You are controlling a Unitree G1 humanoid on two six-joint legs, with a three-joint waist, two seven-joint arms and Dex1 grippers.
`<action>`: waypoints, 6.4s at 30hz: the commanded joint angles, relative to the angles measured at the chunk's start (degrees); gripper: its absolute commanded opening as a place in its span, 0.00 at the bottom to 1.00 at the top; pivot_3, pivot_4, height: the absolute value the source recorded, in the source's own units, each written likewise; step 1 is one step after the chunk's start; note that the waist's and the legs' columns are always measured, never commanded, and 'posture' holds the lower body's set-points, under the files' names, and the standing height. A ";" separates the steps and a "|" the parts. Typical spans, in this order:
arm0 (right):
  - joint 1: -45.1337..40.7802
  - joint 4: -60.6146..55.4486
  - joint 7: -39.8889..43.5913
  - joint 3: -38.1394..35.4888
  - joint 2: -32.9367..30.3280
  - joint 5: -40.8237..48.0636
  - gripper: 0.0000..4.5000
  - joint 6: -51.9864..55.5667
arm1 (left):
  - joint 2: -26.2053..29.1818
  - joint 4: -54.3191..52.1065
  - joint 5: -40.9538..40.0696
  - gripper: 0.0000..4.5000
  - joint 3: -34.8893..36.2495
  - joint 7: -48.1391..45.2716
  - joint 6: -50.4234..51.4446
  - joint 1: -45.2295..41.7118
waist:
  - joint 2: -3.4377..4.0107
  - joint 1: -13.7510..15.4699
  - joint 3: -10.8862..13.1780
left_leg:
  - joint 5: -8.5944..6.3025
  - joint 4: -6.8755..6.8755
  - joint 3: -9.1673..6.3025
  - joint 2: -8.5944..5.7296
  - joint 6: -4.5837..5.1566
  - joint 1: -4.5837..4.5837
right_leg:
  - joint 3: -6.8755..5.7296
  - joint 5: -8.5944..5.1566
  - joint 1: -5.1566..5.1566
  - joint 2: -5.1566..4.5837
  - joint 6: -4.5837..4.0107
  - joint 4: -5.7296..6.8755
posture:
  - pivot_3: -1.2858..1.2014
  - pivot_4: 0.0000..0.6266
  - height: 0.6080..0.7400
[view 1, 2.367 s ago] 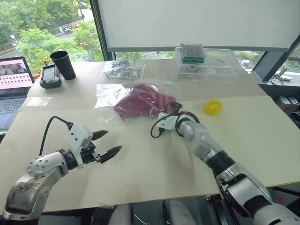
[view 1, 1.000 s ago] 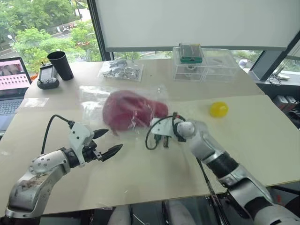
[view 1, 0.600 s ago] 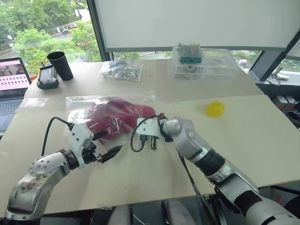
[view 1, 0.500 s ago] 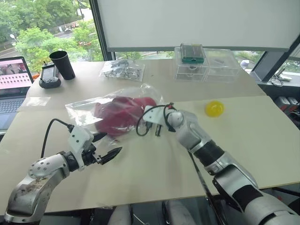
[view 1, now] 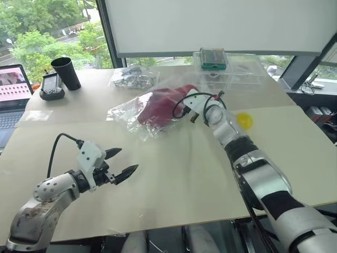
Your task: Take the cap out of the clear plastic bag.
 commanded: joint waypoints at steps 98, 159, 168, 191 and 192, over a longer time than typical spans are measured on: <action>-5.03 14.22 54.41 -1.04 16.88 19.33 0.11 -17.06 | -3.34 -1.88 -1.54 1.00 3.05 2.59 2.80 2.87 | 0.09 0.04 0.52 | 0.04 0.15 -0.16 0.46 -0.35 -0.28 | 0.11 -0.06 -0.71 0.60 -0.40 0.92 | 0.52 0.24 1.00; 8.66 -45.90 21.25 15.69 10.35 15.74 0.94 26.07 | -6.04 -2.28 -7.17 1.00 19.11 5.81 2.38 14.27 | -0.20 0.37 0.32 | -0.04 0.06 -0.08 0.99 -0.33 -0.25 | 0.02 -0.32 -0.80 1.07 -0.61 0.85 | 0.52 0.24 1.00; 6.95 -44.93 16.32 10.99 18.04 15.97 0.32 24.92 | -6.45 -7.66 -13.88 1.00 17.03 10.53 8.39 11.50 | -0.24 0.09 0.30 | -0.05 0.04 -0.08 1.09 -0.33 -0.23 | 0.08 -0.30 -0.81 1.19 -0.64 0.87 | 0.52 0.24 1.00; -2.68 -31.51 11.27 7.29 21.65 12.25 0.01 15.27 | -15.64 -8.61 -24.35 1.00 9.27 29.44 10.31 -0.68 | -0.36 0.78 0.24 | -0.06 0.07 -0.16 1.12 -0.35 -0.26 | 0.06 -0.17 -0.76 1.30 -0.87 0.84 | 0.52 0.24 1.00; -2.66 -31.43 11.34 7.17 21.59 12.23 0.01 15.48 | -15.54 -8.32 -24.46 1.00 9.27 29.58 10.32 -1.28 | -0.36 0.84 0.24 | -0.06 0.07 -0.16 1.12 -0.35 -0.27 | 0.05 -0.19 -0.76 1.30 -0.83 0.83 | 0.52 0.24 1.00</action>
